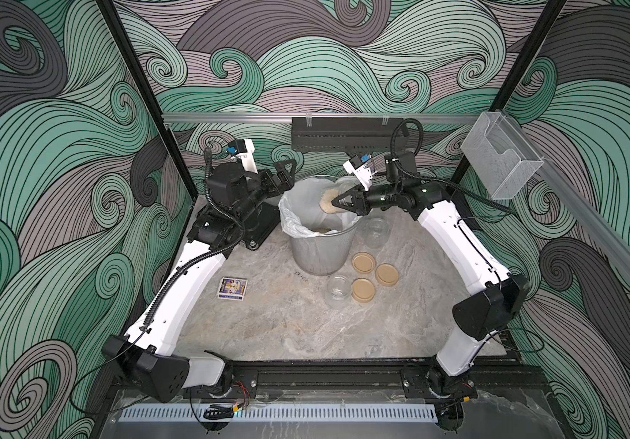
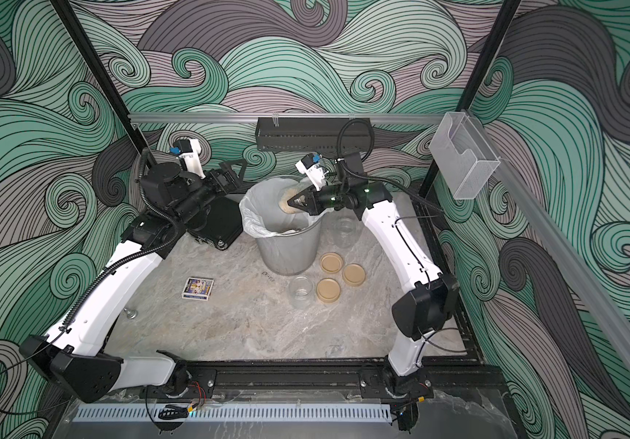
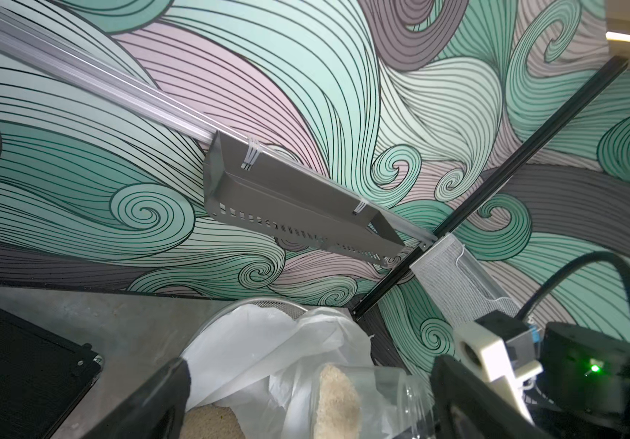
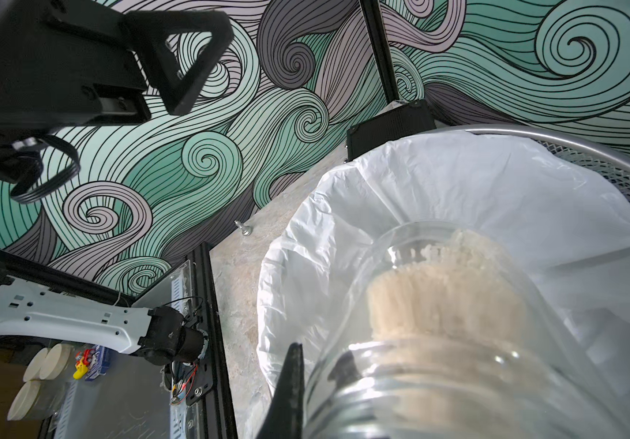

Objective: Empty moldy rice from jars
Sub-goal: Pour the moldy rice from the jar into the trash bin.

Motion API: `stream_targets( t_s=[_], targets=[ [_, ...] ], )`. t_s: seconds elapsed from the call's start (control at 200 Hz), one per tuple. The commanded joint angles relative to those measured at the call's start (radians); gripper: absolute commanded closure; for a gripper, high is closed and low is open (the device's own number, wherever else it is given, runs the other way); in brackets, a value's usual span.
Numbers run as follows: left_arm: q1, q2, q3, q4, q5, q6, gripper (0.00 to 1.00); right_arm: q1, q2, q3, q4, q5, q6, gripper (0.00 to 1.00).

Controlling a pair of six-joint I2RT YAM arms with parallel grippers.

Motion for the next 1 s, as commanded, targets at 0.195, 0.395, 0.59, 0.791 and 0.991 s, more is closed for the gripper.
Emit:
stream_targets(
  t_s=[0.195,0.395,0.59,0.791,0.991],
  targets=[
    [0.0,0.034,-0.048,0.047,0.046,-0.269,0.02,0.002,-0.09,-0.033,0.236,0.068,0.125,1.0],
    [0.001,0.07,-0.064,0.063,0.06,-0.416,0.01,0.004,-0.1,-0.043,0.282,0.077,0.173,1.0],
    [0.0,0.092,-0.072,0.072,0.084,-0.533,0.01,0.005,-0.122,-0.098,0.378,0.105,0.23,1.0],
    [0.0,0.146,-0.077,0.111,0.152,-0.667,0.02,0.015,-0.13,-0.119,0.427,0.095,0.242,1.0],
    [0.0,0.191,-0.063,0.135,0.232,-0.747,0.01,0.026,-0.138,-0.134,0.492,0.083,0.269,1.0]
  ],
)
